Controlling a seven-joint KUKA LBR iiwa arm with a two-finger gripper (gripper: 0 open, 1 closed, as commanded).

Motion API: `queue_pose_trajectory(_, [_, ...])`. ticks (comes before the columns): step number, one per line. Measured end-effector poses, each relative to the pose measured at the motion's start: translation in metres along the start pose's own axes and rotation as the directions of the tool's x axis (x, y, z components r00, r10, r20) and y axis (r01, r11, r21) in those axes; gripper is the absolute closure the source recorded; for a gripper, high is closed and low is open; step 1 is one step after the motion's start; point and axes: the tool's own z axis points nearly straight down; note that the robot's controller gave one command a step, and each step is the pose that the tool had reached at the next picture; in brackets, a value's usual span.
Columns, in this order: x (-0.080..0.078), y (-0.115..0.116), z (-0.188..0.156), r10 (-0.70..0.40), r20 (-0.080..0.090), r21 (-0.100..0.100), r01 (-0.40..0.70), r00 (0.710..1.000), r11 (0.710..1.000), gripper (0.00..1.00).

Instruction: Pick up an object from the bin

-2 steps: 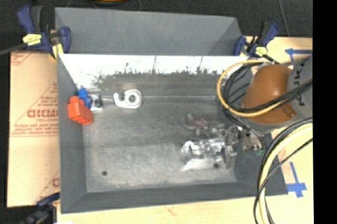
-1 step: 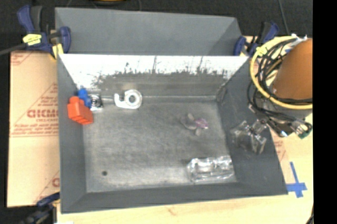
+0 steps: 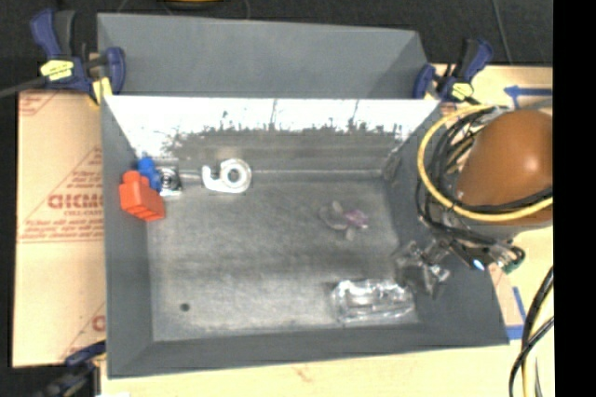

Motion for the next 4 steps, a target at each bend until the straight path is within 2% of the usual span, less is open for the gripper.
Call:
queue_pose_trajectory(1, [-0.001,-0.001,-0.004,-0.001,0.004,0.006,0.001,1.000,1.000,0.00])
queue_pose_trajectory(2, [-0.041,0.017,0.070,-0.088,0.008,0.011,0.088,0.996,0.996,0.00])
queue_pose_trajectory(3, [-0.041,0.031,0.075,-0.095,0.015,0.024,0.094,0.995,0.995,0.00])
queue_pose_trajectory(4, [-0.038,0.028,0.072,-0.093,0.003,0.023,0.093,0.996,0.995,1.00])
